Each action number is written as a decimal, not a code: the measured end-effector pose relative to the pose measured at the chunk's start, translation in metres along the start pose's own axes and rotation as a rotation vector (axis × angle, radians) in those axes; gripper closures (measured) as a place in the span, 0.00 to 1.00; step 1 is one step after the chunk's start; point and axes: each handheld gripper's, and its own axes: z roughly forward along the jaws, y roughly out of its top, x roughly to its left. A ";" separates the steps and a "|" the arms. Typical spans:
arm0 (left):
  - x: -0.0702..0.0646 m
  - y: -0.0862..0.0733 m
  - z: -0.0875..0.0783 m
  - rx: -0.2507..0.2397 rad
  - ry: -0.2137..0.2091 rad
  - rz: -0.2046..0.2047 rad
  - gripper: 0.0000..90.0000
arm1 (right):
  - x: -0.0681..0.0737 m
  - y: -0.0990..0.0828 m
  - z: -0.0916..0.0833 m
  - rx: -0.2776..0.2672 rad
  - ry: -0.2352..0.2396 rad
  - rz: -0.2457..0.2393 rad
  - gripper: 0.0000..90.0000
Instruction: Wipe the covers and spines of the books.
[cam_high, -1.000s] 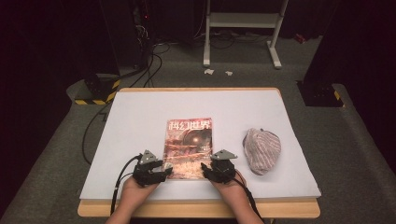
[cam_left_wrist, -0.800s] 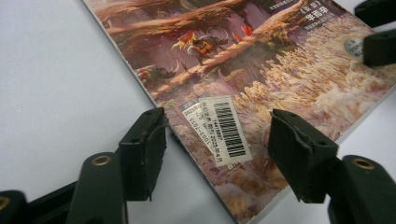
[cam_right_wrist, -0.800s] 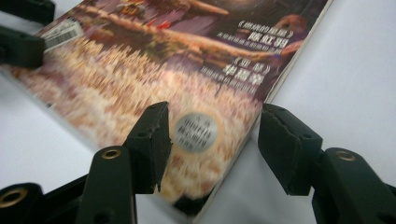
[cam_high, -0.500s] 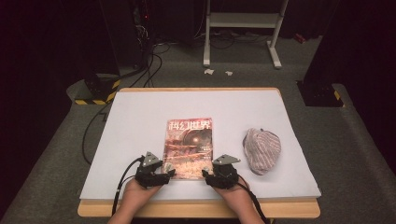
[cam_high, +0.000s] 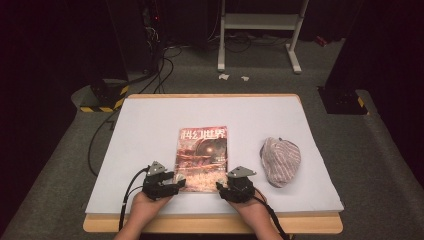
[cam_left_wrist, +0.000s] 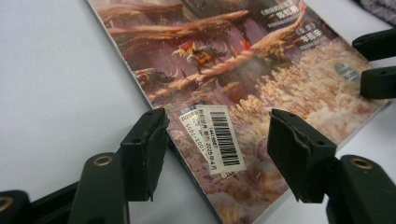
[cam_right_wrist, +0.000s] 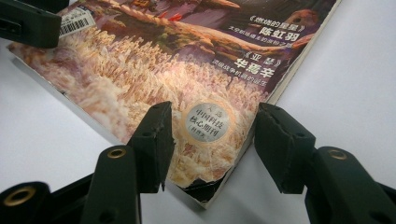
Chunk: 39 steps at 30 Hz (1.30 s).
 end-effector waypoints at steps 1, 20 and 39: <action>-0.001 0.000 -0.001 -0.011 0.000 -0.002 0.42 | 0.000 0.000 0.000 -0.001 0.000 0.001 0.52; -0.011 0.003 -0.018 -0.226 -0.104 -0.041 0.45 | 0.000 -0.001 -0.002 0.004 0.010 0.001 0.53; -0.003 -0.008 -0.019 -0.222 -0.124 -0.165 0.49 | -0.001 -0.003 -0.002 0.002 0.024 0.011 0.52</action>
